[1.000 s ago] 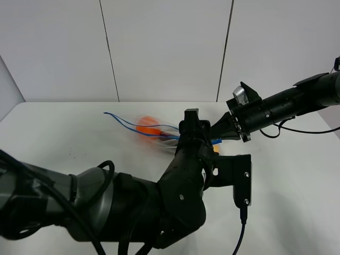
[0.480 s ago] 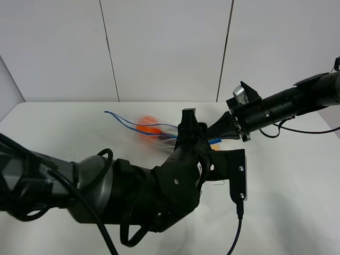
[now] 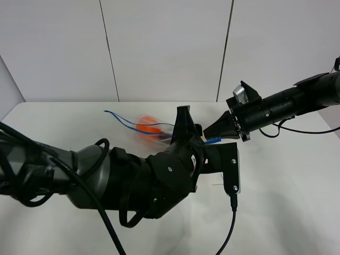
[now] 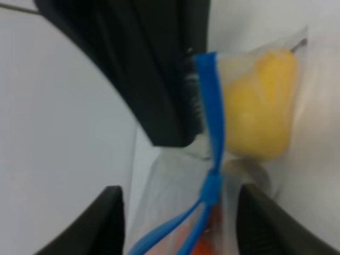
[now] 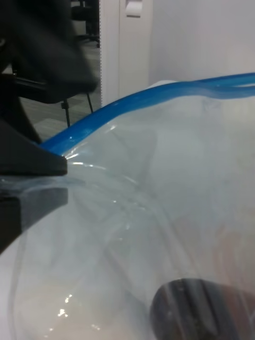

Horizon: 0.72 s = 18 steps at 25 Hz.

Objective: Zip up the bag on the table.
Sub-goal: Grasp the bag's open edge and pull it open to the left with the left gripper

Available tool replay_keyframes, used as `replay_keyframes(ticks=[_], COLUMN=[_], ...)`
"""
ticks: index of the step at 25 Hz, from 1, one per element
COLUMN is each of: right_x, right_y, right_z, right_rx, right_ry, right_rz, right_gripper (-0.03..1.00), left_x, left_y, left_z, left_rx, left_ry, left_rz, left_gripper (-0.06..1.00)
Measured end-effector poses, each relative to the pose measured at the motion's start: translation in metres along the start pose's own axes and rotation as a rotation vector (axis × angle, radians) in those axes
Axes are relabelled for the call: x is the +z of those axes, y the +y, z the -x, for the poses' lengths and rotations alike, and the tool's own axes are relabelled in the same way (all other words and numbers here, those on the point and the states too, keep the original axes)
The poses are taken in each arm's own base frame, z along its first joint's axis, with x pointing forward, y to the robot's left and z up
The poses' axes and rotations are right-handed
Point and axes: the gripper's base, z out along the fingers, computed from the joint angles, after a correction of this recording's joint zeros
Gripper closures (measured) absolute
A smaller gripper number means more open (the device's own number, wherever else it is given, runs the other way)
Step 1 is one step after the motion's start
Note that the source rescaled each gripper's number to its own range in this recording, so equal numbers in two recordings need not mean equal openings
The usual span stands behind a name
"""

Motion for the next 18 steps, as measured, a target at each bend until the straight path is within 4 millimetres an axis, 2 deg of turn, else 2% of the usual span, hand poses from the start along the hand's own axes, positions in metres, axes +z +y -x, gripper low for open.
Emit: replay_keyframes(ticks=[7,12,18], right_x=[0.001,0.012,0.014], right_y=[0.001,0.007,0.009], right_z=[0.0,-0.002,-0.003], right_rx=[0.001,-0.018,-0.02], right_ry=[-0.001,0.027,0.036], right_rz=[0.003,0.005,0.008], right_gripper=[0.97,0.97,0.97], left_x=[0.003,0.009,0.008], left_y=[-0.001,-0.004,-0.001], left_z=[-0.001,-0.001,-0.003], left_rx=[0.0,0.006,0.01], left_ry=[-0.002,0.013,0.049], left_rz=[-0.013,-0.009,0.036], left_gripper=[0.52,0.59,0.62])
